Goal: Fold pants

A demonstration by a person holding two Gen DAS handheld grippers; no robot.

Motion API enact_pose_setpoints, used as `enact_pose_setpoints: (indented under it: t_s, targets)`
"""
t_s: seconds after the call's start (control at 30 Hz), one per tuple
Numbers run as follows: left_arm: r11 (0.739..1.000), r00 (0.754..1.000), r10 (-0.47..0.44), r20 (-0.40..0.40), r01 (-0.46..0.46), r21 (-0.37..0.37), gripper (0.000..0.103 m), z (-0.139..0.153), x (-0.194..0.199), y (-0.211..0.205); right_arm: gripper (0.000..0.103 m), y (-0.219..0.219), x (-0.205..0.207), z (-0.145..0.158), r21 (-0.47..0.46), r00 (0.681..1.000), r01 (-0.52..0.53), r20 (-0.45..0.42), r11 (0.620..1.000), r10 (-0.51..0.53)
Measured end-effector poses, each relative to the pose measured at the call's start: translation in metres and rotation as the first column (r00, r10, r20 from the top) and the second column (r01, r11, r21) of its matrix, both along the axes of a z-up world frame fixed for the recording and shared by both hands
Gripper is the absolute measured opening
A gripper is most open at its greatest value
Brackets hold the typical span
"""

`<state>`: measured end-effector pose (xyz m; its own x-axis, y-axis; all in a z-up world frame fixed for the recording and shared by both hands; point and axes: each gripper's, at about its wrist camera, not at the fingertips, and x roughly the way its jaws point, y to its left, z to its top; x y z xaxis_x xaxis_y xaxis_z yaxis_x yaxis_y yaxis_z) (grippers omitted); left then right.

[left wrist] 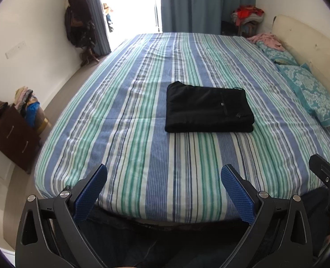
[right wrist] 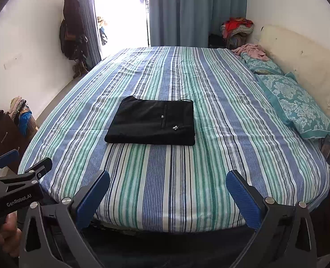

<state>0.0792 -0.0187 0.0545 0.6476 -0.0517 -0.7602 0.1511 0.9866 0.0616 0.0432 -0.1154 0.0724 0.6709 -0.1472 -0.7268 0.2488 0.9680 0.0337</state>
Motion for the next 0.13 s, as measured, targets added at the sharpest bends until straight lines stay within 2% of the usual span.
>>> enact_pose_setpoints:
  t_s: [0.13]
  targets:
    - [1.0,1.0,-0.001,0.011,0.001,0.018,0.102,-0.0028,0.0012,-0.0014,0.103,0.0029,0.0022,-0.0033,0.0,1.0,-0.008,-0.009,1.0,0.008]
